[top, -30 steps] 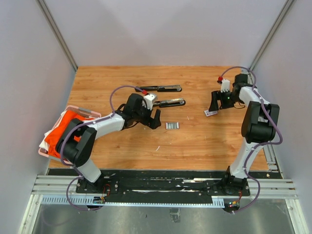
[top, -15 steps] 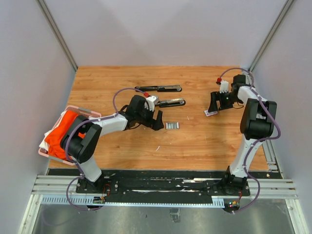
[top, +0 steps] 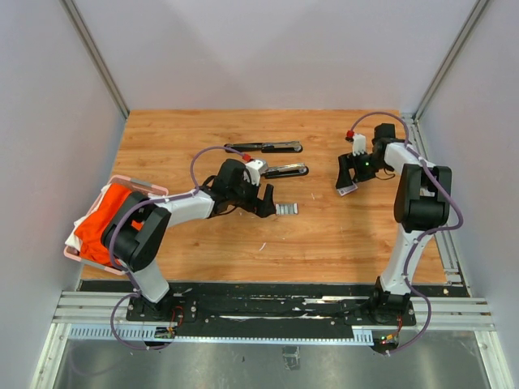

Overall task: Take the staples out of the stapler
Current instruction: Close the staple box at the center of the board.

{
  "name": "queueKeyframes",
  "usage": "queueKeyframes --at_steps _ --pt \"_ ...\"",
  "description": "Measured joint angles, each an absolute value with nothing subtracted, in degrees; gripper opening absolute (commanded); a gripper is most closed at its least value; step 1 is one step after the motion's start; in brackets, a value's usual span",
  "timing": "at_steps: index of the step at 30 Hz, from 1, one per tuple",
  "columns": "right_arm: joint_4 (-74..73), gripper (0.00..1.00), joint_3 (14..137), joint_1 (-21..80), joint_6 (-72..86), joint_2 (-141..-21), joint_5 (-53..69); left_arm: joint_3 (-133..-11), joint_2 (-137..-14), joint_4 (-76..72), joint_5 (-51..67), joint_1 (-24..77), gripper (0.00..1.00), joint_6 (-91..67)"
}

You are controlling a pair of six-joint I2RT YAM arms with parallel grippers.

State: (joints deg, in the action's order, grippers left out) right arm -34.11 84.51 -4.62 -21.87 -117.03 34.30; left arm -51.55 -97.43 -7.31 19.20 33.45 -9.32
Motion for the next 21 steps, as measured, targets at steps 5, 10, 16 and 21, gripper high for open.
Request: queueKeyframes --at_steps 5,10,16,21 --pt "-34.0 0.82 83.9 -4.1 -22.7 -116.9 35.8 -51.5 -97.4 -7.6 19.4 33.5 0.98 -9.5" --pt "-33.3 0.82 82.7 -3.7 -22.7 -116.2 36.7 -51.5 -97.4 -7.7 19.4 33.5 0.98 -9.5" --pt "-33.4 0.82 80.5 -1.9 -22.5 -114.7 37.2 -51.5 -97.6 -7.7 19.7 33.5 0.98 -9.8" --pt "-33.5 0.82 78.5 -0.5 -22.3 -113.3 37.6 -51.5 -98.0 -7.7 20.2 33.5 0.98 -10.2"
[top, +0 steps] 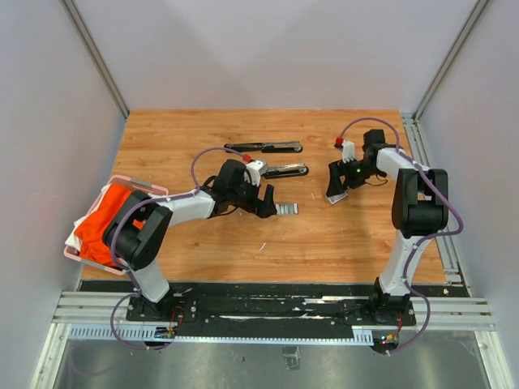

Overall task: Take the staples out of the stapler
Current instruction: Close the staple box at the center of the board.

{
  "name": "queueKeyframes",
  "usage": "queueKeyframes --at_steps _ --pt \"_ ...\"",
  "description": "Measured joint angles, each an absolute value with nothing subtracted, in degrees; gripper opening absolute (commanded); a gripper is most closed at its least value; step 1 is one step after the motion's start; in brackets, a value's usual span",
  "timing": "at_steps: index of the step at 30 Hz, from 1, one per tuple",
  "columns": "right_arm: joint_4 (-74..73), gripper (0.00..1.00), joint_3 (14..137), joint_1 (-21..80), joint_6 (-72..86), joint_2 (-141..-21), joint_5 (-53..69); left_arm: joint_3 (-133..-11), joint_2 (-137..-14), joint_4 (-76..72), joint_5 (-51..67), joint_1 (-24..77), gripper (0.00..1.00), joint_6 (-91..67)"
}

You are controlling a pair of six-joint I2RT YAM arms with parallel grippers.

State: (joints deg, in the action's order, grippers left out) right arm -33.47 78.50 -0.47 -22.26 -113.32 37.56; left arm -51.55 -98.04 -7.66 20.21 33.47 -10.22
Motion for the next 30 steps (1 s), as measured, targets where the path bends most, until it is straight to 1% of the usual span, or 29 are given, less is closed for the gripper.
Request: queueKeyframes --at_steps 12,20,30 --pt "-33.2 0.82 74.2 2.9 -20.4 -110.6 39.7 -51.5 -99.6 -7.7 22.3 33.5 0.98 -10.9" --pt "-33.3 0.82 70.0 3.0 -19.5 -108.1 42.3 -51.6 -100.9 -7.6 23.3 33.6 0.98 -10.9" --pt "-33.2 0.82 67.2 3.0 -19.4 -106.7 45.1 -55.3 -104.5 -7.9 24.5 34.0 0.99 -12.3"
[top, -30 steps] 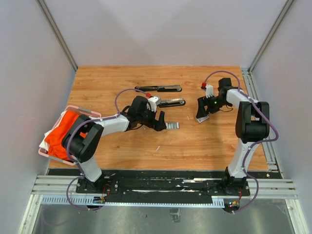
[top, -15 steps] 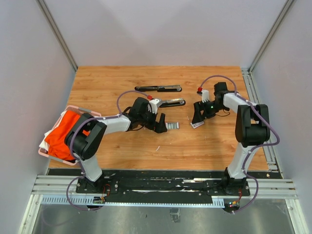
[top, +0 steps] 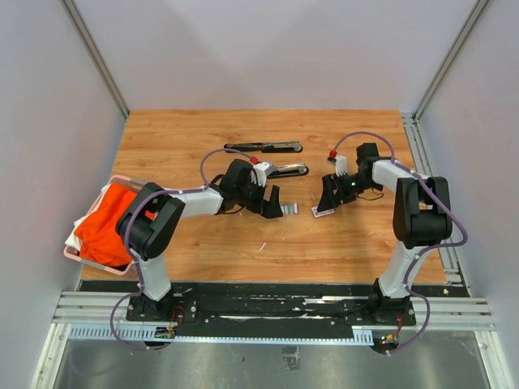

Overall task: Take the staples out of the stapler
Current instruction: Close the staple box at the center of the board.

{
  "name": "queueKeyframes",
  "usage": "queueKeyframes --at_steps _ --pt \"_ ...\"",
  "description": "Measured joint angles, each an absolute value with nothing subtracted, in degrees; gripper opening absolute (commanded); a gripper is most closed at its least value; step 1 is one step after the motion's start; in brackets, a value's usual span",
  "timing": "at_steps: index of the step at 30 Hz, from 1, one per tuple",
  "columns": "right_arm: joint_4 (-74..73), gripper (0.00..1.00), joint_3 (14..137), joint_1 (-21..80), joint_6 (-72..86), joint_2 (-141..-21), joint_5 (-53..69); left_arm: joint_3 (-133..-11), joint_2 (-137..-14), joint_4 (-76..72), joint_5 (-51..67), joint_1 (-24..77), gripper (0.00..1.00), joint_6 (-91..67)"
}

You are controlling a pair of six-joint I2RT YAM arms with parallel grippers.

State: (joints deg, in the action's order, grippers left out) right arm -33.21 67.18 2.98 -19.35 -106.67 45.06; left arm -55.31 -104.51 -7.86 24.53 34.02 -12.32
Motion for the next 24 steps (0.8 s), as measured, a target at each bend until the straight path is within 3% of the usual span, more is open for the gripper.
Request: queueKeyframes --at_steps 24 --pt "-33.5 0.82 63.6 2.8 -18.7 -106.0 51.5 -61.2 -108.0 -8.4 22.5 35.5 0.99 -10.6"
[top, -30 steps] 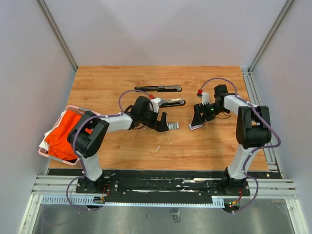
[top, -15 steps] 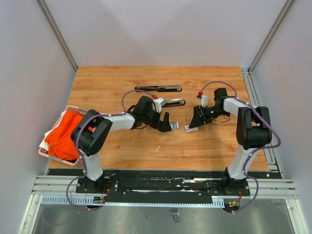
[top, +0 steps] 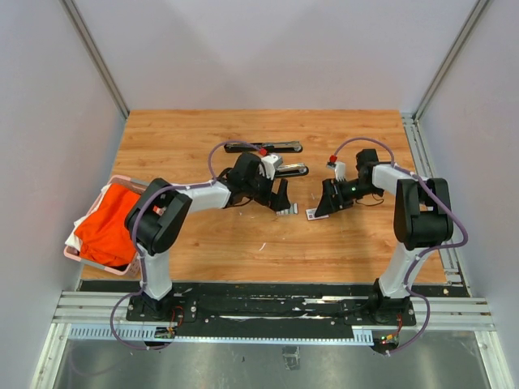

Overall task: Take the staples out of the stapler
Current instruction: Close the staple box at the center of the board.

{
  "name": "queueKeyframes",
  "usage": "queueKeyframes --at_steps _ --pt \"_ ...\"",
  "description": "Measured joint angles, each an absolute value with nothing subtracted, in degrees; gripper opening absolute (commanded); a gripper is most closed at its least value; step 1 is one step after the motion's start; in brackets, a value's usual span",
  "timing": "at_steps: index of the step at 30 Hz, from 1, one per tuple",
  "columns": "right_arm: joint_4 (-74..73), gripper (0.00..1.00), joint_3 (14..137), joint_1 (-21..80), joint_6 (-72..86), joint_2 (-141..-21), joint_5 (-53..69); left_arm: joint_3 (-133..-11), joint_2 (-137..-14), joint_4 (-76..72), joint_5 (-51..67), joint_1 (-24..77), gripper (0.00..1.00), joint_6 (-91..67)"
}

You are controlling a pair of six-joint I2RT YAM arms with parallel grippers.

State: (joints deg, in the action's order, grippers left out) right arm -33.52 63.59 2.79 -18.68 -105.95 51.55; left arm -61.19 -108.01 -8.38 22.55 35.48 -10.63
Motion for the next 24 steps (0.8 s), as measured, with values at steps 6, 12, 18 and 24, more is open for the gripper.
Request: queueKeyframes --at_steps 6,12,18,24 --pt "-34.0 0.82 63.2 2.1 -19.4 -105.7 51.6 -66.0 -111.1 -8.0 24.5 35.5 1.00 -9.0" --pt "-34.2 0.82 63.1 1.2 -19.5 -105.6 51.6 -66.8 -113.5 -6.7 27.8 35.5 0.99 -7.5" --pt "-34.1 0.82 62.8 -0.6 -19.6 -104.9 50.5 -68.8 -115.0 -6.0 30.9 36.4 0.99 -6.2" --pt "-34.1 0.82 62.8 -3.2 -19.7 -104.8 50.3 -70.1 -116.2 -5.3 33.6 37.9 0.98 -4.9"
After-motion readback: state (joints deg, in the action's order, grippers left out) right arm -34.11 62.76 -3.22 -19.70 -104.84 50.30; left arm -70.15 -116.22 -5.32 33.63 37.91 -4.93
